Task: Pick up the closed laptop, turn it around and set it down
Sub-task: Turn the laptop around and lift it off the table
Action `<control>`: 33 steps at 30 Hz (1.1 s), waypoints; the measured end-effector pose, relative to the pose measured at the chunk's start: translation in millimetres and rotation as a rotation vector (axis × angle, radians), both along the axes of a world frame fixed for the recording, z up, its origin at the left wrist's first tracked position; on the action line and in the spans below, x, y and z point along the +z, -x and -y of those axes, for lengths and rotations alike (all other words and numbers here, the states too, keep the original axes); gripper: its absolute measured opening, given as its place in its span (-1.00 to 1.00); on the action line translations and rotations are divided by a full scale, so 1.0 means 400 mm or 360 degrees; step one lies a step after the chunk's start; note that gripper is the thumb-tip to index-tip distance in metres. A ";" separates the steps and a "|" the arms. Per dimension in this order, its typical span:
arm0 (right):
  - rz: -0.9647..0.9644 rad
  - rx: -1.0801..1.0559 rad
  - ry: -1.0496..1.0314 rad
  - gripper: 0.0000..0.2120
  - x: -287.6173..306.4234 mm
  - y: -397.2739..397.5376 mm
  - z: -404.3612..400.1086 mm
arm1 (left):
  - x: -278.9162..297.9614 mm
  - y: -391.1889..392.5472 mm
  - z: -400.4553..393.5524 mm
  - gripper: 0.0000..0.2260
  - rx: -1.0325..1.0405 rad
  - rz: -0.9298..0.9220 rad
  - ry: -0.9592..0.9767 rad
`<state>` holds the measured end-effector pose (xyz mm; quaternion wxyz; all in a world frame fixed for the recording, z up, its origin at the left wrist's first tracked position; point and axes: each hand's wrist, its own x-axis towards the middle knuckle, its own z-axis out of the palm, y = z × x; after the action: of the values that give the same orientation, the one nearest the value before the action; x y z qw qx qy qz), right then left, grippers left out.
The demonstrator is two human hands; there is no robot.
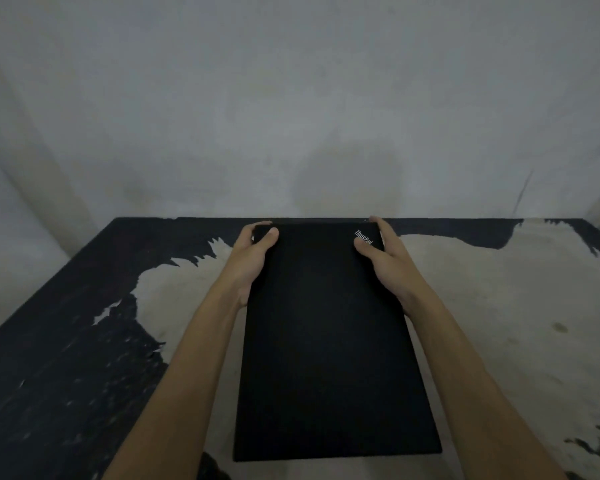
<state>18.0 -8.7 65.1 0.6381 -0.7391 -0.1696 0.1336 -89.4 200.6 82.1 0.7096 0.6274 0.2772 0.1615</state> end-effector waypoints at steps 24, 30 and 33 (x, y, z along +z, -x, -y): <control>-0.0183 -0.0849 -0.0939 -0.62 0.008 0.027 -0.039 | 0.025 0.151 -0.079 -0.77 -0.0168 -0.0015 -0.0592; -0.0295 -0.1159 -0.1053 -0.67 -0.005 0.054 -0.086 | -0.015 0.157 -0.070 -0.72 0.0411 0.0227 -0.0452; -0.0320 -0.1262 -0.1160 -0.61 -0.008 0.069 -0.113 | -0.029 0.147 -0.017 -0.33 0.0509 0.0305 -0.0387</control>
<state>-9.7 36.4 61.9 0.8673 -0.4610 0.1485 -0.1145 -148.3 207.6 70.6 0.6172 0.6382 0.2829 0.3630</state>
